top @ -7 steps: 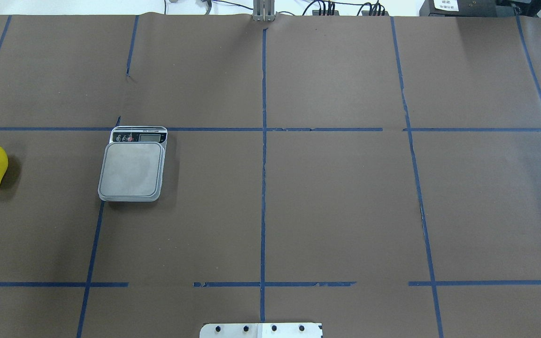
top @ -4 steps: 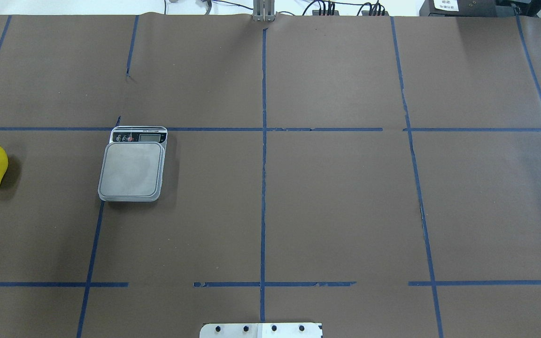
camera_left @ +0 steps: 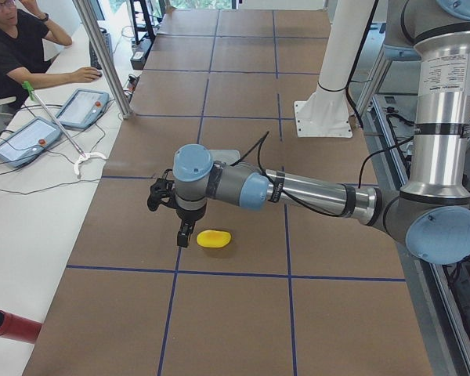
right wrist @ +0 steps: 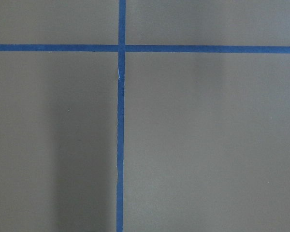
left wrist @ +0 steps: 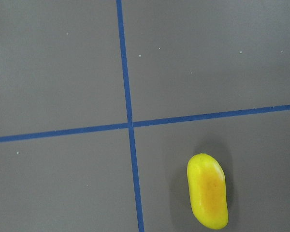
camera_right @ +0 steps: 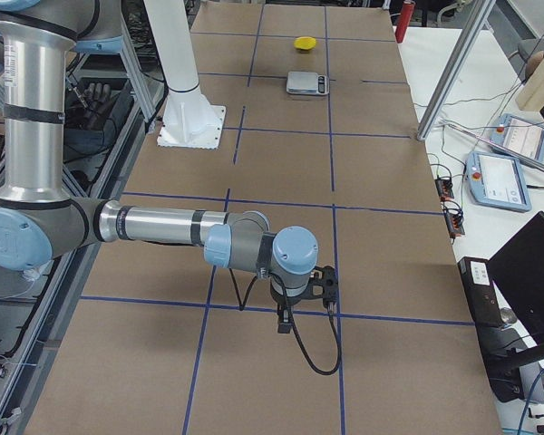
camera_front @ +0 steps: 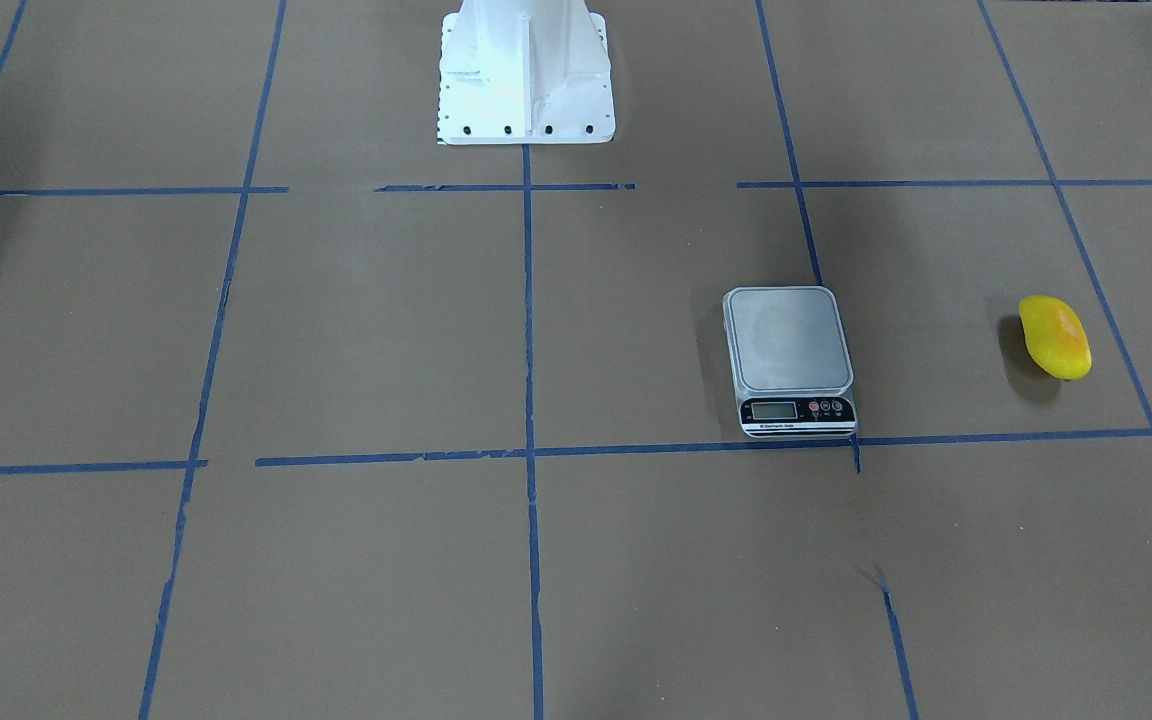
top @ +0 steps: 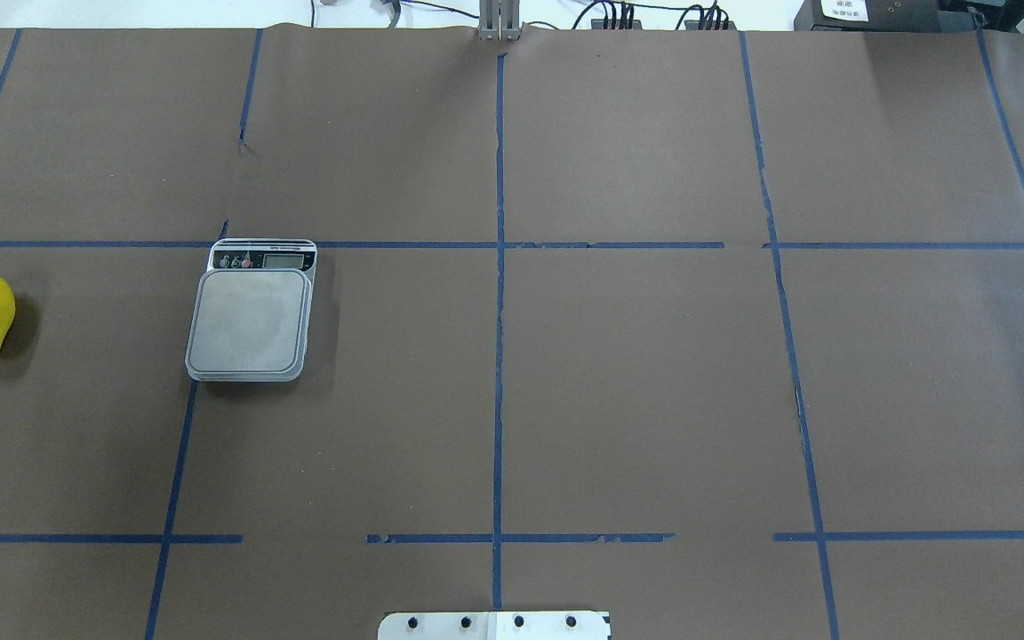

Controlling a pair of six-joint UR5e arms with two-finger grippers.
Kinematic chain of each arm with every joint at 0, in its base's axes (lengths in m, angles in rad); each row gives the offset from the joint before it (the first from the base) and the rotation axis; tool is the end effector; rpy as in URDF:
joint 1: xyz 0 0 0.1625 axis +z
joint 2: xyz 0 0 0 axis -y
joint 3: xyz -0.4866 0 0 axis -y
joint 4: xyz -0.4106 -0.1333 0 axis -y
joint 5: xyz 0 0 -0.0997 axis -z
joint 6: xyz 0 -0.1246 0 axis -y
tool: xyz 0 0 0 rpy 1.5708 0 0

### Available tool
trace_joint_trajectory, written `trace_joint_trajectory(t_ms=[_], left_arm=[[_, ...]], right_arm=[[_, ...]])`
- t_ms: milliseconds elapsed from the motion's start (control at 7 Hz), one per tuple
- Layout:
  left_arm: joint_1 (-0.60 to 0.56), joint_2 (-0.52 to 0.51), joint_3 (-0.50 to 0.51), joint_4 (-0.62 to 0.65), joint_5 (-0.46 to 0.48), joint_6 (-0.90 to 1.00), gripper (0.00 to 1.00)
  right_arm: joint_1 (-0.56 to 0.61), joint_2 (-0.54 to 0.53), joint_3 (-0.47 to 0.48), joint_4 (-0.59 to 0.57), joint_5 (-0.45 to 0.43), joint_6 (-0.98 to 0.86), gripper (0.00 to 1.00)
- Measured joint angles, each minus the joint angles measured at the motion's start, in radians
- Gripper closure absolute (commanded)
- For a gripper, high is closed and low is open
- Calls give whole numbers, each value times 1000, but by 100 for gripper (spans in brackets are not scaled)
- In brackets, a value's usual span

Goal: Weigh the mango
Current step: 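Move the left gripper toward the yellow mango at the table edge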

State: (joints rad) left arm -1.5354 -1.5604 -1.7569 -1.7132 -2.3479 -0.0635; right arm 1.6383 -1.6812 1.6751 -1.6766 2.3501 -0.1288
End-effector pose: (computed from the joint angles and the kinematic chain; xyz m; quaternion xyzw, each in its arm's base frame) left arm -0.0274 -0.5230 0.6305 0.1279 0.3809 0.0472 0.9145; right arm 0.0757 -0.4421 0.7479 -0.0143 -0.3825 -0.0071 0.9238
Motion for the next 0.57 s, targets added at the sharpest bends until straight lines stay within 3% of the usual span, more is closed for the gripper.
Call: trace_joint_trajectory(t_ms=[286, 571], left_arm=[[110, 23, 3, -130, 46, -178, 0], [229, 90, 66, -373, 109, -403, 0]], right_arm=[[0, 0, -1, 0, 0, 0, 0], [0, 0, -1, 0, 0, 0, 0]])
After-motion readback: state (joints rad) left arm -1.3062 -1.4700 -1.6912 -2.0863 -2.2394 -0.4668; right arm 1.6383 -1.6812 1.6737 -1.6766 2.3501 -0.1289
